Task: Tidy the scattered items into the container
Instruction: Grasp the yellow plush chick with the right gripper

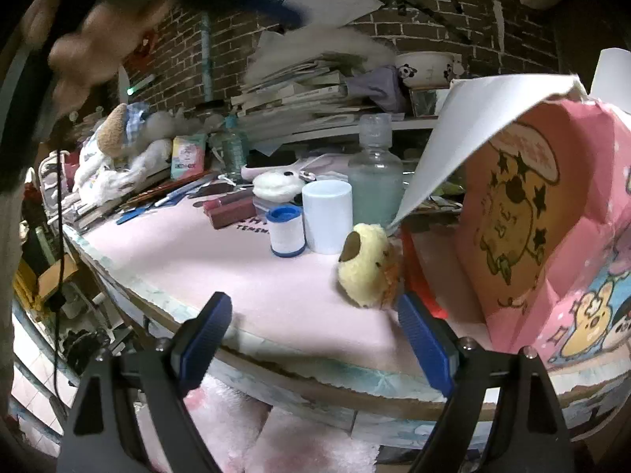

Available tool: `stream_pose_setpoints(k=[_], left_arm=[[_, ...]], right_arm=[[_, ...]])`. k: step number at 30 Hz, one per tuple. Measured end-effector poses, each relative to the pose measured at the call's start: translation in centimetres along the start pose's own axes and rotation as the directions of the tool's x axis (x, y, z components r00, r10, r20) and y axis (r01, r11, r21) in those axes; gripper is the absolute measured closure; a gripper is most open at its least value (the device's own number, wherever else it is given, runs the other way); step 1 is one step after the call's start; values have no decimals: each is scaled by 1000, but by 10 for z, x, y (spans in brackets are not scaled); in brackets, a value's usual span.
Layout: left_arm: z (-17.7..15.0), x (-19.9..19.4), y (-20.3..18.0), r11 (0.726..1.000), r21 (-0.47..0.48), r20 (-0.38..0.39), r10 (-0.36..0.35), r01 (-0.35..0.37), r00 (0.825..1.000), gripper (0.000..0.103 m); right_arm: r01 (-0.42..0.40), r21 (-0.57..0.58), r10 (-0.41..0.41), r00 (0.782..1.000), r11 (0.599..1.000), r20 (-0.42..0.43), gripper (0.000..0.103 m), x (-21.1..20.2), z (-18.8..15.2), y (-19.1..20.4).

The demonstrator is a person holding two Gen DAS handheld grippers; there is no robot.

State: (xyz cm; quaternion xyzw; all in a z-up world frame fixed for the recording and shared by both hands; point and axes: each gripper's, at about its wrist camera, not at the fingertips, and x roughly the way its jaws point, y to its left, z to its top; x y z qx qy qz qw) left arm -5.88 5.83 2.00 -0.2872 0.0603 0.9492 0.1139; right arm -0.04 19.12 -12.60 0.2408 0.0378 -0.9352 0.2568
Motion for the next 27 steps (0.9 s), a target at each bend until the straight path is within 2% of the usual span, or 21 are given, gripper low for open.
stream_pose_setpoints(k=[3,5,8,10,13,15,17,27], left_arm=[[-25,-4,22,997,-55,15,60,-59,998,23],[-41,-4,34,991,-79,10,110,-109,994,23],[-63,-3,49,978,-113,-20,176,-177,984,23],[-76,-5,59,974,-148,-27,172,-174,985,23],[-93,-7,71,965,-227,-29,128,-131,991,22],[-102,-8,76,958,-264,-28,108,-112,994,15],[-108,-10,79,953,-284,-22,102,-104,995,15],[-119,-8,84,951,-299,-25,79,-83,997,13]], right_arm=[[51,-24,-50,998,998,33,20,-2,0,4],[85,-51,-83,996,995,44,34,-1,1,8],[147,-84,-144,989,986,42,39,6,5,11],[165,-78,-161,986,983,51,39,9,8,10],[201,-90,-197,979,975,51,39,17,12,10],[209,-88,-206,978,974,45,43,23,14,10],[213,-85,-211,977,973,28,50,30,16,8],[288,-116,-287,958,950,26,54,48,17,8]])
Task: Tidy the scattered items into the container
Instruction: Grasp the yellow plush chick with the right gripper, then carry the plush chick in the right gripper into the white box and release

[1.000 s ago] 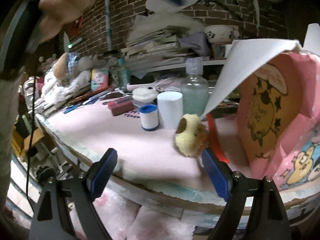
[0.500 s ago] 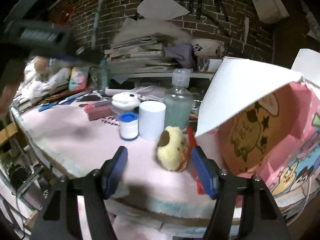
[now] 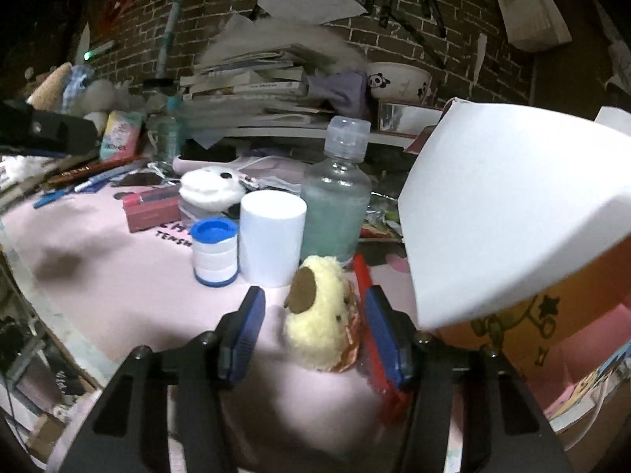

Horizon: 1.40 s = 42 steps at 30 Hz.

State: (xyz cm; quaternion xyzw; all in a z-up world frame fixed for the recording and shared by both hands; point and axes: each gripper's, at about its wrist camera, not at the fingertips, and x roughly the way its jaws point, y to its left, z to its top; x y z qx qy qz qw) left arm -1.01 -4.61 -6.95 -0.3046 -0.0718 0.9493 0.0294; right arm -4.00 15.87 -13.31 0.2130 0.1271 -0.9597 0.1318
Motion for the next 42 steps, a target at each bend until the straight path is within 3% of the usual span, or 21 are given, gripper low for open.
stream_pose_setpoints(k=[2,4,13,27,34,42], left_arm=[[-1,1,1,1000,-9,-7,6,-6,1000,12],[-2,3,3,1000,-23,-14,17,-17,1000,8],[-6,5,10,998,-54,-28,31,-32,999,6],[-9,4,9,998,-55,-38,34,-36,999,6],[-10,1,14,997,-73,-32,33,-35,999,6],[-10,-16,25,994,-94,-8,60,-60,998,6]], right_arm=[[2,-11,-2,1000,1000,-7,69,1,1,1],[7,-36,-8,1000,999,-20,74,4,1,4],[1,-39,-3,1000,999,-27,80,2,4,6],[20,-94,-14,998,995,57,83,-26,13,22],[-65,-94,73,994,993,82,83,-42,36,30],[-214,-81,221,971,974,90,83,-51,64,48]])
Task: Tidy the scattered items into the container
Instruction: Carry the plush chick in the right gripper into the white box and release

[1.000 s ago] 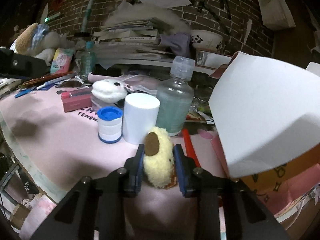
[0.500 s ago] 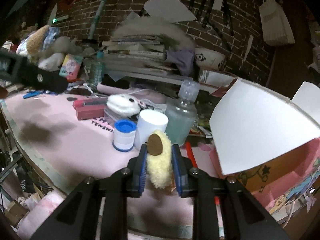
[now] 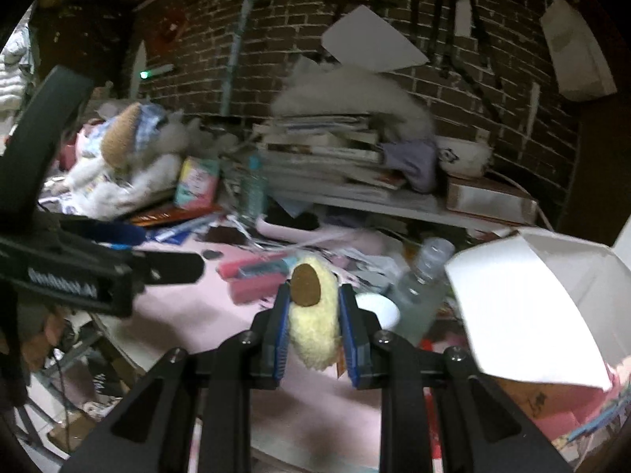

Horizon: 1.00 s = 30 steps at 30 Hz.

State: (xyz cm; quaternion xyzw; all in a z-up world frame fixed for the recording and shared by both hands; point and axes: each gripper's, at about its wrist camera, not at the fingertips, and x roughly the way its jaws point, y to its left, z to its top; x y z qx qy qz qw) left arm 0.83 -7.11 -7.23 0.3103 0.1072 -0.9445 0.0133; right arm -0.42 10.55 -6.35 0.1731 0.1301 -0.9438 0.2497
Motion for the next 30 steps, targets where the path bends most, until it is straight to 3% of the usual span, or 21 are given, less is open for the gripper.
stream_pose_setpoints(k=[8,12,18,21,30], left_arm=[[1,-10,8,1000,-7,14,22,-22,1000,6],[4,-10,3,1000,7,20,20,-20,1000,6],[8,-8,-9,1000,27,29,5,-6,1000,5],[9,-7,-16,999,42,47,2,-4,999,0],[10,-4,-27,997,76,56,0,-4,998,0]], right_arm=[[-60,-4,60,997,998,53,83,-6,25,14],[-16,-6,17,997,1000,69,83,-16,41,-4],[80,4,-80,997,997,14,83,-31,55,-51],[144,1,-144,989,990,-14,83,-37,56,-74],[245,24,-240,961,969,-134,83,-51,55,-143]])
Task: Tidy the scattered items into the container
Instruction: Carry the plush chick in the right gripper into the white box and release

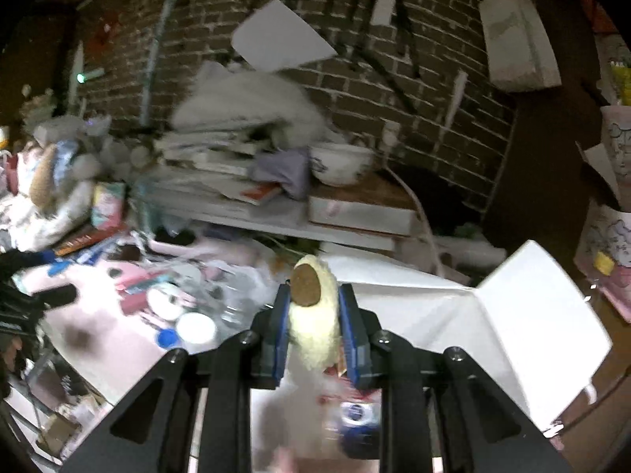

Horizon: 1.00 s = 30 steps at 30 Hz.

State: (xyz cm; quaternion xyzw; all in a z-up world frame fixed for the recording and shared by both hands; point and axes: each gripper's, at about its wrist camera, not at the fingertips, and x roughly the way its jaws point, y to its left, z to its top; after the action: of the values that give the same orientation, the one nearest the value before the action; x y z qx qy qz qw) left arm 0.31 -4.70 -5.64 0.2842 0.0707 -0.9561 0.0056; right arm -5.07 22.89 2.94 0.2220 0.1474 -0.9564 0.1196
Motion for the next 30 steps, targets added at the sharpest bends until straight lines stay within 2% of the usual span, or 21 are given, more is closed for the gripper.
stream_pose_setpoints(k=[5,11,18,26,28,30], left_arm=[[-1,4,-3,1000,-1,-13,-6,6,1000,0],[-2,6,-7,1000,10,-15,-12,12,1000,0],[-3,6,-9,1000,15,-18,-5,5,1000,0],[-3,9,-10,1000,21,-36,-2,3,999,0],[-2,11,-10,1000,13,-47,-4,5,999,0],[-2,14,-9,1000,2,-57,-9,9,998,0]], right_arm=[[57,-53,-61,994,997,-90,83,10,-2,-21],[36,-102,-59,973,994,-225,83,30,-3,-35],[3,-111,-47,916,994,-397,83,60,-5,-53],[-67,-20,46,843,998,-536,81,84,-12,-66],[-73,5,64,835,997,-546,80,85,-12,-69],[-73,14,69,837,997,-542,79,85,-11,-70]])
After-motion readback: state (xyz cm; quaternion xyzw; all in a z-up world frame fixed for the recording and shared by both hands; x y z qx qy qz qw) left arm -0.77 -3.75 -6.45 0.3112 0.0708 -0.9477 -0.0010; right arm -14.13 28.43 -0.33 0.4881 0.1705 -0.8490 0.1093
